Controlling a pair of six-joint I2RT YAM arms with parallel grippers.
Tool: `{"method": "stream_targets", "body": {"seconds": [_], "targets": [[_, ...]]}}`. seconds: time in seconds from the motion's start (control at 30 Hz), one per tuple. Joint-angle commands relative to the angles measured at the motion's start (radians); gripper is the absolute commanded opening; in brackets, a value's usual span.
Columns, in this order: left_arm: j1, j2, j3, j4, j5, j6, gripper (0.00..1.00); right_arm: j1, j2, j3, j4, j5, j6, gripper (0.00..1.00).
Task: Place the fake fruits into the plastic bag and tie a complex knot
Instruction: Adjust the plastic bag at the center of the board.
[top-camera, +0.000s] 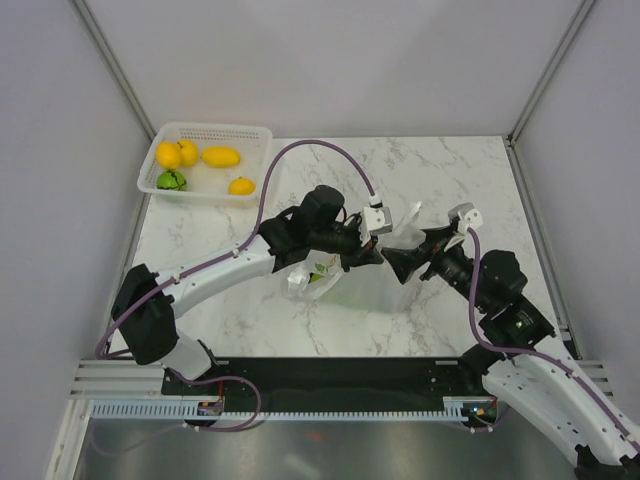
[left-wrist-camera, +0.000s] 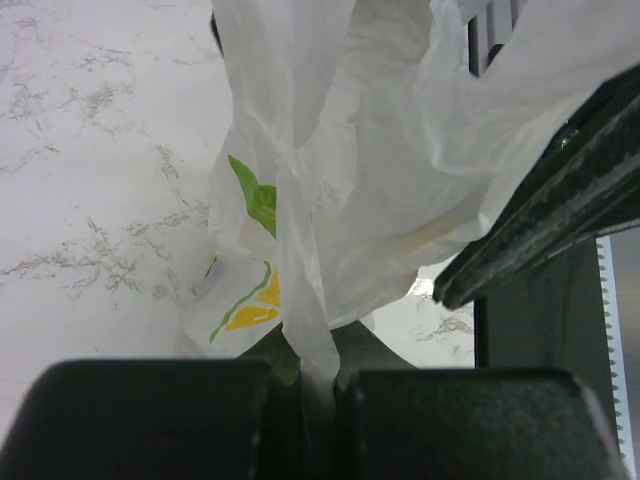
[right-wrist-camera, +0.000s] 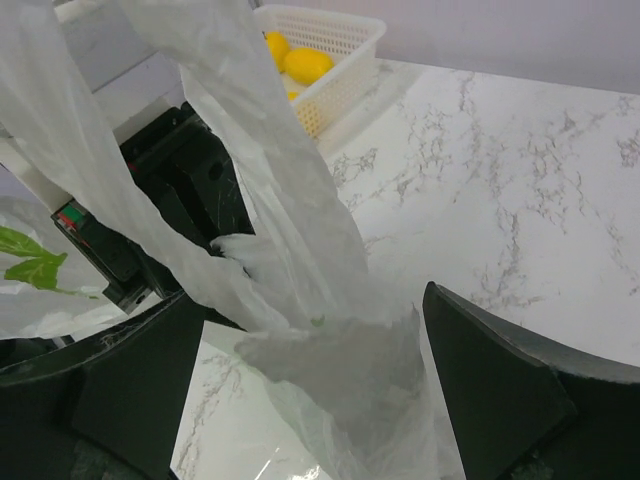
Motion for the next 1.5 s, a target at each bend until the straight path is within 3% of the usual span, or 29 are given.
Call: {"method": "stream_targets", "body": {"seconds": [0.0, 0.23, 0.47, 0.57, 0.6, 0.63, 0.67, 0.7, 0.8, 0.93, 1.07, 1.17, 1.23, 1.33, 1.47], "targets": [[-0.002, -0.015, 0.045, 0.006, 0.048, -0.018, 0.02, -0.001, 0.046, -0.016, 0.176, -0.053, -0.026, 0.98], [-0.001, -0.001, 0.052, 0.016, 0.086, -0.047, 0.02, -0.001, 0.074, -0.071, 0.299, -0.090, -0.027, 0.94], [-0.001, -0.006, 0.059, 0.023, 0.091, -0.076, 0.04, -0.001, 0.031, -0.180, 0.441, -0.042, 0.021, 0.64], [-0.002, -0.001, 0.055, 0.032, 0.084, -0.084, 0.09, -0.001, 0.031, -0.215, 0.520, -0.032, 0.045, 0.41], [-0.001, 0.000, 0.057, 0.034, 0.078, -0.089, 0.14, -0.001, 0.036, -0.220, 0.537, -0.032, 0.048, 0.31], [-0.002, -0.001, 0.059, 0.034, 0.063, -0.087, 0.17, -0.001, 0.037, -0.219, 0.538, -0.030, 0.043, 0.03], [-0.002, -0.009, 0.057, 0.036, 0.051, -0.084, 0.21, 0.000, 0.034, -0.216, 0.529, -0.018, 0.043, 0.00], [-0.001, -0.017, 0.055, 0.034, 0.043, -0.078, 0.30, -0.001, 0.033, -0.211, 0.528, -0.018, 0.029, 0.00], [-0.001, -0.061, 0.046, 0.048, -0.006, -0.058, 0.46, -0.003, 0.017, -0.209, 0.525, -0.016, 0.023, 0.00], [0.002, -0.116, 0.062, 0.046, -0.127, -0.026, 0.55, -0.001, 0.002, -0.220, 0.525, 0.002, 0.028, 0.00], [0.001, -0.132, 0.214, -0.059, -0.204, -0.027, 0.78, -0.001, -0.003, -0.252, 0.558, 0.027, 0.042, 0.00], [0.001, -0.141, 0.330, -0.140, -0.302, -0.061, 0.85, -0.001, -0.001, -0.271, 0.577, 0.039, 0.049, 0.00], [0.002, -0.159, 0.362, -0.159, -0.409, -0.096, 0.99, -0.001, 0.002, -0.266, 0.563, 0.066, 0.052, 0.00], [0.002, -0.224, 0.375, -0.185, -0.573, -0.164, 1.00, -0.001, -0.001, -0.265, 0.537, 0.094, 0.054, 0.00], [0.002, -0.369, 0.272, -0.222, -0.583, -0.133, 1.00, -0.001, 0.011, -0.255, 0.493, 0.146, 0.057, 0.00]]}}
